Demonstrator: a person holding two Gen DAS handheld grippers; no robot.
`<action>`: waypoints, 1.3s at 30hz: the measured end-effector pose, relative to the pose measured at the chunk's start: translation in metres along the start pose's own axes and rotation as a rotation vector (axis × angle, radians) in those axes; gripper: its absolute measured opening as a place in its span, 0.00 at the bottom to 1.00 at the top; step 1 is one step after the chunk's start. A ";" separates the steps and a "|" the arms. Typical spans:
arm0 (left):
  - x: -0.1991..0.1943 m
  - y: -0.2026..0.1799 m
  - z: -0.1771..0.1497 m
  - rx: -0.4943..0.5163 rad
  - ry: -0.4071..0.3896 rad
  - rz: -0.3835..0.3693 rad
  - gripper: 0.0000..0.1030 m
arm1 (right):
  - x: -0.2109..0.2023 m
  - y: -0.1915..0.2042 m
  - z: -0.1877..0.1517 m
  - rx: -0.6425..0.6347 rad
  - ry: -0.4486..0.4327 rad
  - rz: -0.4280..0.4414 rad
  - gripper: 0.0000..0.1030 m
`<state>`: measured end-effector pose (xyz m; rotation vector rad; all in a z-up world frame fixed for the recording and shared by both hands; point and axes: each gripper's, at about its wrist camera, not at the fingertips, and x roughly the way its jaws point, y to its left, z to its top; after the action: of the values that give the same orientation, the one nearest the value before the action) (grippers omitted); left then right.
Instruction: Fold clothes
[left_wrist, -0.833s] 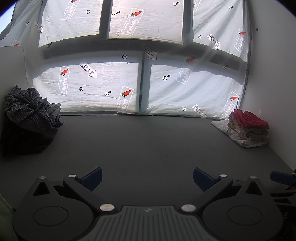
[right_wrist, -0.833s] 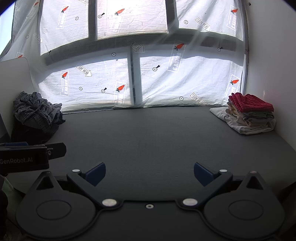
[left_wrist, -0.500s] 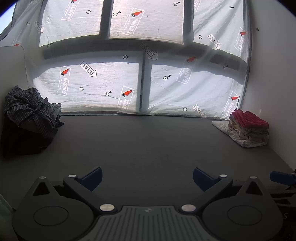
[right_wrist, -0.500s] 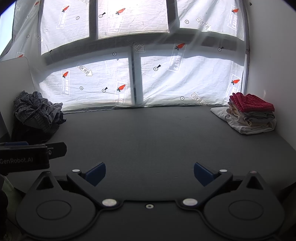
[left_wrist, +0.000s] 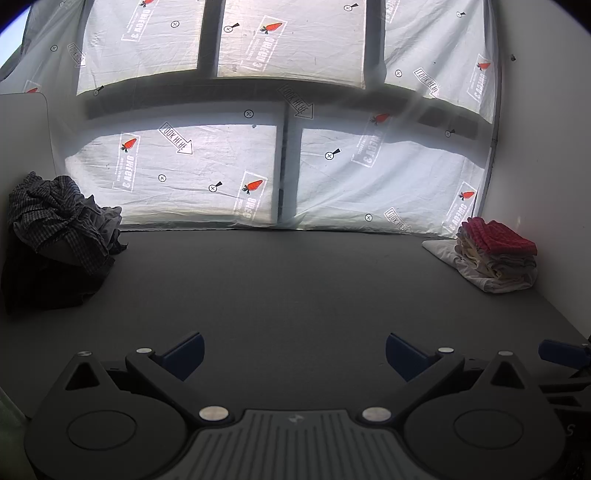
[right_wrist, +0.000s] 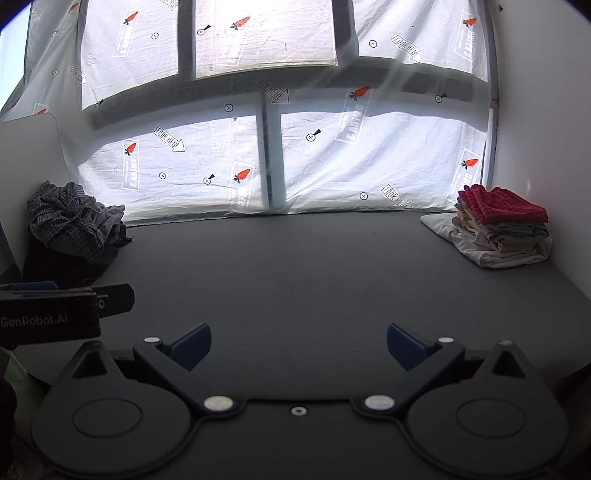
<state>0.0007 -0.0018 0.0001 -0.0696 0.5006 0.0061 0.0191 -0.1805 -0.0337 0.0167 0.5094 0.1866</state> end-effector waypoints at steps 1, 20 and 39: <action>0.000 0.000 0.000 0.000 0.000 0.000 1.00 | 0.000 0.000 0.000 0.000 0.000 0.000 1.00; 0.003 0.005 -0.001 -0.001 0.007 0.009 1.00 | 0.001 0.001 0.000 0.001 0.001 -0.003 1.00; 0.014 0.018 -0.003 -0.010 0.037 0.014 1.00 | 0.011 0.005 -0.002 0.014 0.024 -0.018 1.00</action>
<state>0.0117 0.0154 -0.0102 -0.0762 0.5381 0.0208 0.0272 -0.1736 -0.0403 0.0238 0.5349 0.1658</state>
